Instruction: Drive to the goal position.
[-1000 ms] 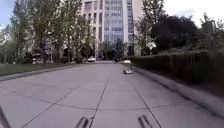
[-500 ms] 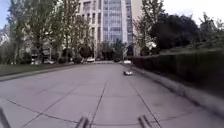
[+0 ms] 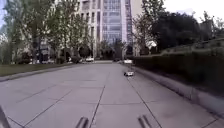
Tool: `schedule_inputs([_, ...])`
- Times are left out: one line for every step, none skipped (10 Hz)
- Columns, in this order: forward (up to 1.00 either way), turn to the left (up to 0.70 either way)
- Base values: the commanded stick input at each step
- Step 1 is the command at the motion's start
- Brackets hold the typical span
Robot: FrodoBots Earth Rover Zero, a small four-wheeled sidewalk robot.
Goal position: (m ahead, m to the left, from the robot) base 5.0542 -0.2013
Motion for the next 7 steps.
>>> schedule_inputs([0.70,0.14])
schedule_inputs([0.70,0.14])
schedule_inputs([0.70,0.14])
schedule_inputs([0.70,0.09])
schedule_inputs([0.70,0.02])
schedule_inputs([0.70,0.00])
schedule_inputs([0.70,0.00])
